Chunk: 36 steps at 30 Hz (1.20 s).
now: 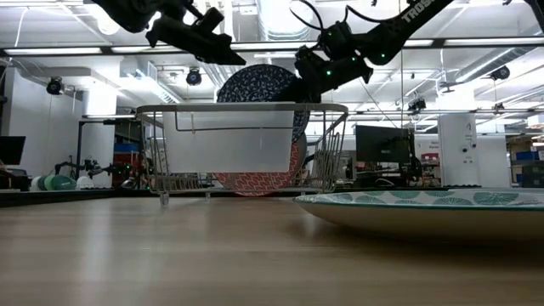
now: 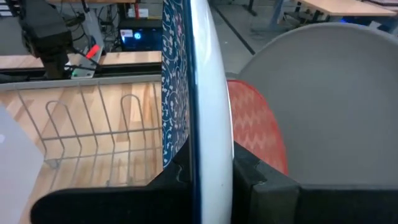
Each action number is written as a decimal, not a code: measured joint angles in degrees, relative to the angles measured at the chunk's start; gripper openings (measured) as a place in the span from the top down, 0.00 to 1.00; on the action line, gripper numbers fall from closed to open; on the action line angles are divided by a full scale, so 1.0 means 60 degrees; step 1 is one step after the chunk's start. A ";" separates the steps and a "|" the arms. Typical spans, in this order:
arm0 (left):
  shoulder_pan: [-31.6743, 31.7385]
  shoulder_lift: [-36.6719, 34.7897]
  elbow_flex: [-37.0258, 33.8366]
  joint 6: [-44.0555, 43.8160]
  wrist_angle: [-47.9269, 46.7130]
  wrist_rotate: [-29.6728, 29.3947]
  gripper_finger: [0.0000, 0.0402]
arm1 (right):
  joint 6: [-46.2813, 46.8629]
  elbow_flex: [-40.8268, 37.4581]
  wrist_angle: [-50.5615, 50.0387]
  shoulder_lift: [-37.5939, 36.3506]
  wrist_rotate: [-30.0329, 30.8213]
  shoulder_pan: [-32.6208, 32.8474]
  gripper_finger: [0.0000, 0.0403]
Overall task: Sort dishes
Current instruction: Put the blue plate into the dish rack
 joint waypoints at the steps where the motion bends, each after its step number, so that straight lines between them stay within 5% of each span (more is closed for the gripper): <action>1: 0.0018 0.0007 0.0000 0.0000 0.0000 0.0000 0.65 | 0.0023 0.0000 0.0143 0.0084 0.0007 0.0002 0.94; 36: 0.0066 0.0041 0.0000 -0.0172 -0.0121 -0.0007 0.65 | 0.0411 -0.0138 0.0203 0.0917 0.0346 0.0108 0.94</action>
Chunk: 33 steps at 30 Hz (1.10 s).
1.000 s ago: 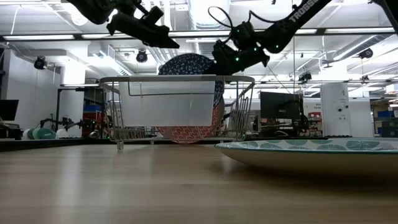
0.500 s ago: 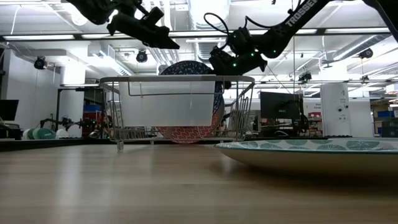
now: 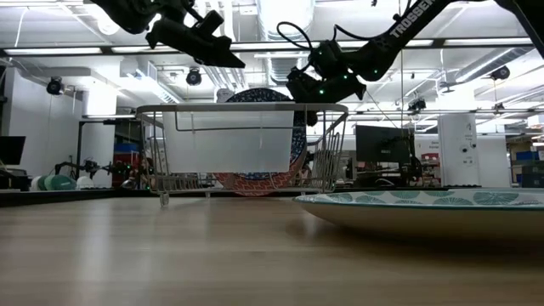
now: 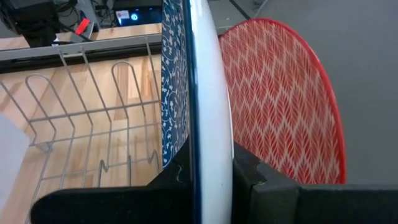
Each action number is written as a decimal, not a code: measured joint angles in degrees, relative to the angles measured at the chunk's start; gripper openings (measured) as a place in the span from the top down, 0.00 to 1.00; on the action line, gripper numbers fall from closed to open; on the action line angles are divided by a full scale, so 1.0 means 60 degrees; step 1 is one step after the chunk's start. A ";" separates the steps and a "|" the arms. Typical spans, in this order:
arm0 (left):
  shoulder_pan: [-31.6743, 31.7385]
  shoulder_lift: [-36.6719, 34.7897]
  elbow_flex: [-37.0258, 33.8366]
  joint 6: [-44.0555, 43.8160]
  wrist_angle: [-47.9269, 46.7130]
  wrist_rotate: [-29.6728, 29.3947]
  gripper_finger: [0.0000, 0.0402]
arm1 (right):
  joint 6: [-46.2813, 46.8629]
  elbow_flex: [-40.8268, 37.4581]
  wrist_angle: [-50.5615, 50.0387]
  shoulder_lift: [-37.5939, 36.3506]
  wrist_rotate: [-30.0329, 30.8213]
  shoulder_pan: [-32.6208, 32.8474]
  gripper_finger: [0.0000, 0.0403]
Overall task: Sort dishes
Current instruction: Put the blue plate into the dish rack
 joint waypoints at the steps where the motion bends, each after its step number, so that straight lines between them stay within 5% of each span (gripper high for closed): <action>1: 0.0000 0.0000 0.0000 -0.0024 -0.0006 0.0000 0.65 | -0.0034 -0.0001 -0.0002 0.0000 0.0010 0.0000 0.94; 21: -0.0004 0.0570 -0.0055 -0.0323 -0.0021 -0.0004 0.65 | -0.0299 -0.0135 -0.0046 -0.0007 -0.0037 0.0000 0.90; 33: -0.0007 0.0732 -0.0055 -0.0502 0.0061 -0.0004 0.65 | -0.0643 -0.0095 -0.0058 0.0000 0.0171 -0.0015 0.80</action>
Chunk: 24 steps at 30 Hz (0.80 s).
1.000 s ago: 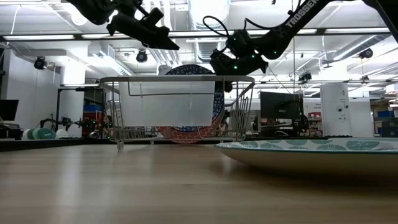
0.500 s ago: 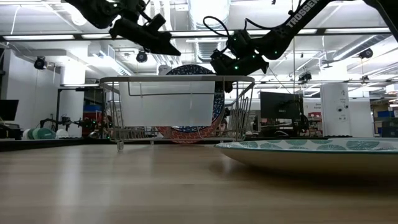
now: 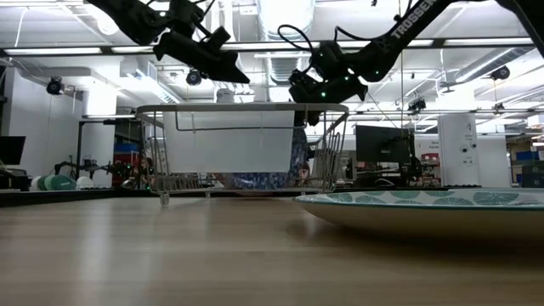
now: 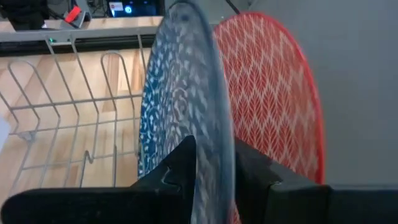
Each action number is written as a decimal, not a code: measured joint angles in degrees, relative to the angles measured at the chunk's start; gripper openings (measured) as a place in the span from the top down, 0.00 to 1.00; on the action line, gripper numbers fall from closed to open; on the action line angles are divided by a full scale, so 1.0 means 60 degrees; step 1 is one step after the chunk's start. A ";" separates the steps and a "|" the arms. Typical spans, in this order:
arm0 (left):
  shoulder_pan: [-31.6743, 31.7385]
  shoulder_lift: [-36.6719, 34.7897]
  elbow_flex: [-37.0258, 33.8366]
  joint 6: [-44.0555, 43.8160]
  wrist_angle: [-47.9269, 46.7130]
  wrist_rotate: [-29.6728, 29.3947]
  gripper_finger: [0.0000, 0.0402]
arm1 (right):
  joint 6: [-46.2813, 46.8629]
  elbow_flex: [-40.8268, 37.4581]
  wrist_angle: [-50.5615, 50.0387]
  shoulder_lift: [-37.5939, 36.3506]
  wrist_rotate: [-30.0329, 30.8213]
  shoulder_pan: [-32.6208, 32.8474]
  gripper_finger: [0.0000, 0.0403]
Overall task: Sort dishes
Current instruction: Put the blue plate into the dish rack, then put the green plate into the dish rack
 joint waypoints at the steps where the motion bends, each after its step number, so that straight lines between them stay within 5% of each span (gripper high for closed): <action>1: -0.0001 0.0000 0.0000 0.0000 0.0014 -0.0002 0.65 | 0.0003 0.0000 -0.0008 -0.0003 -0.0014 0.0000 0.79; 13: -0.0001 -0.0001 0.0004 -0.0040 0.0023 -0.0003 0.65 | 0.0075 0.0023 -0.0375 -0.0214 0.0065 0.0000 0.68; 24: -0.0143 -0.0151 0.0004 -0.0101 0.0033 0.0417 0.65 | -0.0095 0.0062 -0.1950 -0.1243 0.1165 -0.0025 0.63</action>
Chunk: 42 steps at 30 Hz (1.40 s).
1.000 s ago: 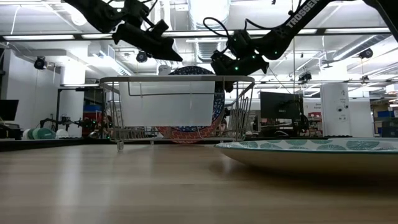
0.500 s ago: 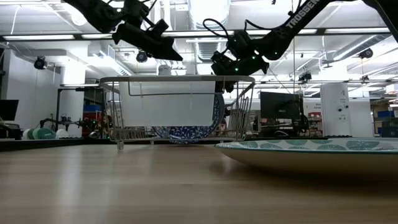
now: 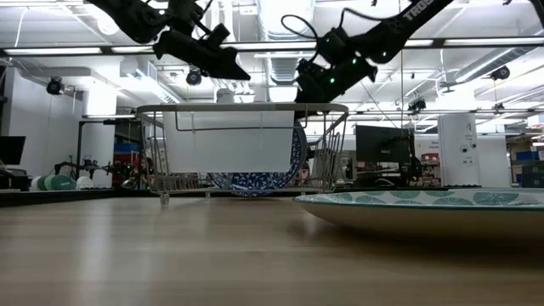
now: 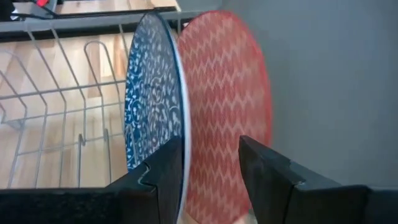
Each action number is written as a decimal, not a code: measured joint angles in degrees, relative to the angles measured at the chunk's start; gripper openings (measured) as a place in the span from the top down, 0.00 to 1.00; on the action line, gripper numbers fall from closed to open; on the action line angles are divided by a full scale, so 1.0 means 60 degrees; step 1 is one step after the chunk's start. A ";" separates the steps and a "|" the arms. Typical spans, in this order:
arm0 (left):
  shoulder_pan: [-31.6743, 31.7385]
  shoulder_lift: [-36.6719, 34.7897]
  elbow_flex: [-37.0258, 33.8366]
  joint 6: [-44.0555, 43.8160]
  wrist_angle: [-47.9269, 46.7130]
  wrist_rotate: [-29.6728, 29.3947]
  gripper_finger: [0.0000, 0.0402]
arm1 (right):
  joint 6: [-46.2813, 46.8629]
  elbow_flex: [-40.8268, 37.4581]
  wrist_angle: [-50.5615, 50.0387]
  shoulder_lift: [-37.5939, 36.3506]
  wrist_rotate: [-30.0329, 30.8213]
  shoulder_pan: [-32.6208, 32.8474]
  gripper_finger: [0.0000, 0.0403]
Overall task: Sort dishes
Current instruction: Put the green plate into the dish rack
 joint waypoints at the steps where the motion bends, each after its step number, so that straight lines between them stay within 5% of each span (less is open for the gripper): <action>1: -0.0078 -0.0081 0.0000 -0.0092 -0.0020 0.0199 0.65 | -0.0031 0.0000 -0.0210 -0.0173 0.0150 0.0003 0.63; 13: -0.2624 -0.1079 0.0399 -0.0407 -0.1274 0.0294 0.66 | -0.0050 -0.0477 -0.3129 -0.3120 0.0384 0.0096 0.69; 25: -0.5352 -0.1077 0.0389 -0.0681 -0.3354 -0.0190 0.70 | 0.2373 -0.3885 -0.3283 -0.6359 0.0372 0.1593 0.74; 28: -0.6158 -0.0969 0.0384 -0.0750 -0.3540 -0.0315 0.71 | 0.3120 -0.4550 -0.3292 -0.6794 0.0370 0.2235 0.72; 34: -0.7666 -0.0939 0.0379 -0.1342 -0.4201 -0.2607 0.71 | 0.4987 -0.5185 -0.3400 -0.7142 0.0351 0.3585 0.71; 42: -0.9221 -0.0877 -0.0520 -0.2980 -0.3640 -0.2992 0.71 | 0.6466 -0.5213 -0.4088 -0.6678 0.0348 0.5182 0.66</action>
